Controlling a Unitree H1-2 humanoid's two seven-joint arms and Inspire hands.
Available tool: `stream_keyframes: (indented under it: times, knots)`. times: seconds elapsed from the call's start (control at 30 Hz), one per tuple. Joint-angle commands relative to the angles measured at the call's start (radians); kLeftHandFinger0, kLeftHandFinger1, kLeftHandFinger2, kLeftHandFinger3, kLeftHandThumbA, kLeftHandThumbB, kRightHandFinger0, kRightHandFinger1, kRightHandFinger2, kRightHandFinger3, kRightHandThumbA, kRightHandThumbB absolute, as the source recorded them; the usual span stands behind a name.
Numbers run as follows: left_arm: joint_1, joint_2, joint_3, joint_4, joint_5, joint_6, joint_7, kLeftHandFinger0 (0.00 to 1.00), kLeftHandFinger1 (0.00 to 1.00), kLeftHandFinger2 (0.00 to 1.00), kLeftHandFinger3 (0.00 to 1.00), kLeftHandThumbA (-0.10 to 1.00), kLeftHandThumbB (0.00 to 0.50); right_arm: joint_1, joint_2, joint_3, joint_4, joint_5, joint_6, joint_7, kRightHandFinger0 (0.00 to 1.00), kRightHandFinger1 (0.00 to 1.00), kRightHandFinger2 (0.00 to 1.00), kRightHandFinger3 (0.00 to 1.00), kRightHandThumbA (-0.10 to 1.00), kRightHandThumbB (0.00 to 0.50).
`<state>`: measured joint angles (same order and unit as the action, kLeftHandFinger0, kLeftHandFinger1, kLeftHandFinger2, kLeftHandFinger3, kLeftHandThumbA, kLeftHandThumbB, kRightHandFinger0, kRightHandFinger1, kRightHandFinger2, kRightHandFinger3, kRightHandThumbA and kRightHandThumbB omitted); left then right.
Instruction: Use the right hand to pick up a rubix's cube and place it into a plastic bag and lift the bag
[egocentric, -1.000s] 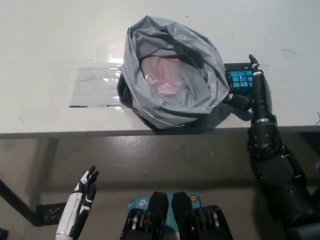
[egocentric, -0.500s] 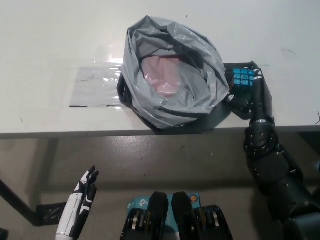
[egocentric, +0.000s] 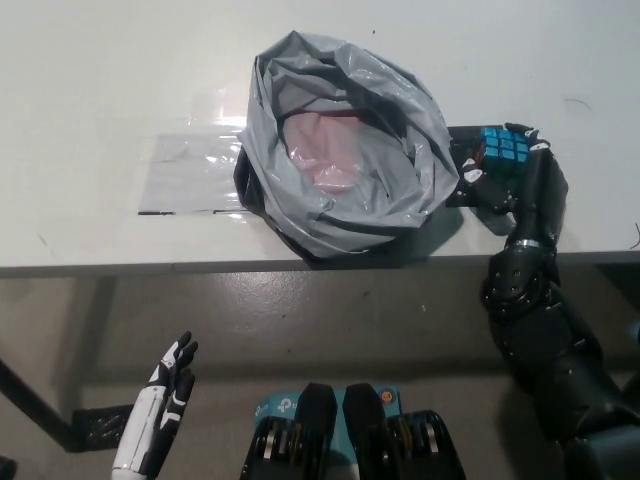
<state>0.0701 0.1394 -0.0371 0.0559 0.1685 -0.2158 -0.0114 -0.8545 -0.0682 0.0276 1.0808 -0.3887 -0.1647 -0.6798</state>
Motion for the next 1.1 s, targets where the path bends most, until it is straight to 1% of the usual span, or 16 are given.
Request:
stream_keyframes:
  times: [0.0,0.23,0.3,0.33,0.37,0.5,0.53,0.6,0.67,0.73,0.77,0.8,0.83,0.87,0.97,1.07]
  knots:
    - [-0.005,0.005,0.001,-0.035,0.009,-0.031,0.007,1.00,1.00,1.00,1.00,1.00,0.204,-0.032,0.003,-0.027,-0.078,0.041,-0.082,-0.059,0.00,0.19,0.57,0.61,-0.10,0.217]
    - [-0.005,0.006,0.002,-0.036,0.006,-0.027,0.004,1.00,1.00,1.00,1.00,1.00,0.225,-0.012,0.011,-0.081,-0.347,0.087,-0.039,-0.008,0.00,0.18,0.60,0.71,-0.10,0.176]
    - [-0.005,0.006,0.003,-0.033,0.009,-0.030,0.007,1.00,1.00,1.00,1.00,1.00,0.222,-0.009,0.013,-0.091,-0.448,0.100,-0.028,0.014,0.00,0.22,0.65,0.75,-0.10,0.170]
    - [-0.006,0.006,0.004,-0.033,0.008,-0.031,0.007,1.00,1.00,1.00,1.00,1.00,0.214,-0.010,0.015,-0.091,-0.520,0.098,-0.007,0.025,0.03,0.30,0.74,0.80,-0.10,0.168]
    - [-0.006,0.007,0.004,-0.033,0.008,-0.031,0.007,1.00,1.00,1.00,1.00,1.00,0.214,-0.011,0.016,-0.089,-0.550,0.095,0.002,0.031,0.03,0.32,0.75,0.81,-0.10,0.165]
    - [0.001,0.008,0.004,-0.032,0.011,-0.030,0.007,1.00,1.00,1.00,1.00,1.00,0.213,-0.012,0.024,-0.057,-0.739,0.080,0.068,0.100,0.00,0.22,0.66,0.73,-0.10,0.171]
    - [0.002,0.008,0.003,-0.031,0.010,-0.033,0.007,1.00,1.00,1.00,1.00,1.00,0.206,-0.016,0.030,-0.033,-0.794,0.058,0.096,0.122,0.00,0.20,0.68,0.75,-0.10,0.173]
    - [0.001,0.007,0.003,-0.024,0.007,-0.041,0.008,1.00,1.00,1.00,1.00,1.00,0.208,-0.020,0.040,-0.004,-0.848,0.041,0.130,0.156,0.00,0.23,0.73,0.81,-0.10,0.169]
    - [0.006,0.004,0.000,-0.023,0.008,-0.045,0.008,1.00,1.00,1.00,1.00,1.00,0.202,-0.023,0.052,0.028,-0.870,0.053,0.122,0.195,0.00,0.27,0.80,0.88,-0.10,0.135]
    - [0.006,0.004,0.000,-0.023,0.011,-0.043,0.009,1.00,1.00,1.00,1.00,1.00,0.202,-0.030,0.059,0.048,-0.876,0.047,0.132,0.213,0.00,0.30,0.81,0.90,-0.10,0.149]
    - [0.001,0.004,-0.001,-0.024,0.013,-0.038,0.008,1.00,1.00,1.00,1.00,1.00,0.202,-0.039,0.065,0.067,-0.869,0.043,0.134,0.228,0.06,0.32,0.82,0.91,-0.10,0.160]
    - [-0.001,0.003,-0.002,-0.026,0.012,-0.033,0.007,1.00,1.00,1.00,1.00,1.00,0.205,-0.044,0.070,0.089,-0.856,0.030,0.136,0.240,0.33,0.38,0.85,0.90,-0.10,0.162]
    - [-0.001,0.003,-0.002,-0.028,0.012,-0.031,0.006,1.00,1.00,1.00,1.00,1.00,0.205,-0.046,0.071,0.099,-0.851,0.025,0.138,0.245,0.31,0.37,0.87,0.89,-0.10,0.163]
    - [0.000,0.003,-0.002,-0.031,0.009,-0.027,0.004,1.00,1.00,1.00,1.00,1.00,0.210,-0.050,0.080,0.116,-0.827,0.029,0.153,0.265,0.02,0.33,0.86,0.88,-0.10,0.173]
    - [-0.002,0.007,-0.002,-0.025,0.011,-0.036,0.003,1.00,1.00,1.00,1.00,1.00,0.206,-0.057,0.101,0.135,-0.767,0.027,0.174,0.273,0.00,0.33,0.83,0.84,-0.10,0.199]
    - [-0.008,0.010,-0.003,-0.019,0.003,-0.048,-0.002,1.00,1.00,1.00,1.00,1.00,0.192,-0.081,0.108,0.162,-0.639,0.009,0.108,0.261,0.00,0.34,0.80,0.79,-0.10,0.198]
